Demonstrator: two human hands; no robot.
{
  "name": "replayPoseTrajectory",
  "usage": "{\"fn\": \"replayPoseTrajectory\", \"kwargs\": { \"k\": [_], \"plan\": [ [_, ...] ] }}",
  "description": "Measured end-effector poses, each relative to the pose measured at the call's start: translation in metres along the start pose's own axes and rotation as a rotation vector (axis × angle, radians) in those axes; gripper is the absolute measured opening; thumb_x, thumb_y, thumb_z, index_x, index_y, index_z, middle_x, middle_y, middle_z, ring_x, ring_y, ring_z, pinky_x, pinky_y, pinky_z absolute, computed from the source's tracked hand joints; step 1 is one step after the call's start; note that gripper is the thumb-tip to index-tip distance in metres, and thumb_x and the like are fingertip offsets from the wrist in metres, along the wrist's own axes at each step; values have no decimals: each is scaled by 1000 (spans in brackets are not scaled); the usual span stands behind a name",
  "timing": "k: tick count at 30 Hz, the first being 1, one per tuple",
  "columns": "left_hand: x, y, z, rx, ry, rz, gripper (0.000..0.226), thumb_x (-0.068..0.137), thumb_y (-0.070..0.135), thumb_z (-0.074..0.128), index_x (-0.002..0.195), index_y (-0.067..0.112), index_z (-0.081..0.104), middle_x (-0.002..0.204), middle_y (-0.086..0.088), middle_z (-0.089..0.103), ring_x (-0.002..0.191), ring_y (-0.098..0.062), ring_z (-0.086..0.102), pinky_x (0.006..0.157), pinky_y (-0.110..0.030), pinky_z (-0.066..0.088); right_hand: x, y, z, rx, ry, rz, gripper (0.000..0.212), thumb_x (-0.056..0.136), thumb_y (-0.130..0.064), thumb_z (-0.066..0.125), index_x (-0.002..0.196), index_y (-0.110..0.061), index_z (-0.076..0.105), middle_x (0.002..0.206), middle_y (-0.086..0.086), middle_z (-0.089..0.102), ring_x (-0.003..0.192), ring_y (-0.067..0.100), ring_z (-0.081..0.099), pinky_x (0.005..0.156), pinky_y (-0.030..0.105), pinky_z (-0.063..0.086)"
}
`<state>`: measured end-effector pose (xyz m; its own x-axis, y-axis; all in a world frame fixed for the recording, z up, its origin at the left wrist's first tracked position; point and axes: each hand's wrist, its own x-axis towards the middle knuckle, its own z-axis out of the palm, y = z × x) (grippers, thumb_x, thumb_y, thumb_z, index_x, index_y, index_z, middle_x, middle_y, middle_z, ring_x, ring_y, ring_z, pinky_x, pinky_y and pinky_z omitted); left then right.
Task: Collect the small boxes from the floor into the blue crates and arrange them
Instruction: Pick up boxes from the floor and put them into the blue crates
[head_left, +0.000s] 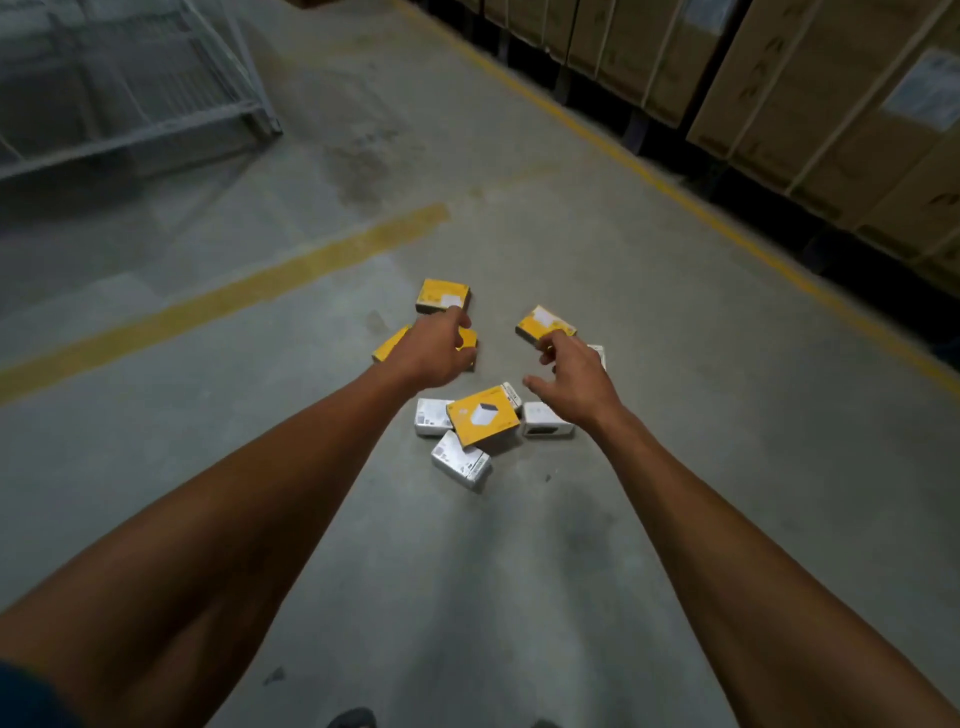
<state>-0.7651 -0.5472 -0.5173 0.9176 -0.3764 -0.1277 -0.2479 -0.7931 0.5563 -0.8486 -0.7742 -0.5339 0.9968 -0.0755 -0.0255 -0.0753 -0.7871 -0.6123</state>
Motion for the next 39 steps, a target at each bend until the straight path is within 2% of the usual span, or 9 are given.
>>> {"fn": "replayPoseTrajectory", "kwargs": {
  "k": [6,11,16,21,24,27,32,36,39],
  "plan": [
    [31,-82,103,-4,-2,-31,59,92,38,78,138,10,53,121,-13,69,113,-32,63,83,-35,45,15,73,115,-26,-95,61,68,75,-45,89,127,-16,56,114,5,66,111,25,61,88,41,52],
    [53,-136,178,20,-47,-51,83,84,53,82,146,10,48,143,-17,58,129,-33,58,102,-44,51,27,118,194,-87,-168,117,82,67,-50,92,132,-15,56,122,11,69,115,31,64,89,43,54],
    [72,-166,236,78,-126,-42,109,79,60,83,159,9,31,162,-18,34,145,-38,39,115,-47,39,30,150,254,-237,-287,140,92,59,-67,90,125,-13,55,127,11,65,115,31,62,87,42,55],
    [93,-184,276,256,-213,-17,143,63,67,90,165,13,7,169,-18,16,155,-42,18,123,-56,28,30,158,304,-220,-319,139,108,44,-73,88,133,-24,50,132,4,64,120,28,63,92,42,57],
    [95,-185,287,315,-248,10,142,65,58,93,165,13,3,165,-20,20,150,-44,23,120,-57,30,24,160,325,-222,-341,144,96,56,-65,86,133,-20,49,131,5,62,119,29,62,92,44,57],
    [91,-183,284,313,-222,-12,136,70,55,90,165,13,2,157,-25,24,144,-47,26,118,-56,30,21,155,327,-169,-311,140,81,68,-66,78,125,-16,51,126,9,63,117,31,61,91,44,55],
    [75,-171,235,59,-100,-162,127,75,60,85,166,15,8,158,-31,27,148,-50,23,121,-53,21,19,126,277,-21,-142,181,82,55,-75,67,114,-18,61,108,6,68,99,28,66,81,37,56],
    [40,-133,157,-262,0,-254,108,63,68,77,155,27,39,148,-16,46,137,-38,45,114,-49,40,7,75,202,146,8,213,66,69,-55,81,120,-18,62,115,6,64,107,25,58,89,34,48],
    [4,-84,87,-576,22,-277,90,63,66,77,144,35,51,138,-2,60,122,-22,61,107,-45,50,-5,31,138,263,100,308,67,65,-60,80,116,-21,62,113,4,64,108,23,61,95,37,53]
  ]
}}
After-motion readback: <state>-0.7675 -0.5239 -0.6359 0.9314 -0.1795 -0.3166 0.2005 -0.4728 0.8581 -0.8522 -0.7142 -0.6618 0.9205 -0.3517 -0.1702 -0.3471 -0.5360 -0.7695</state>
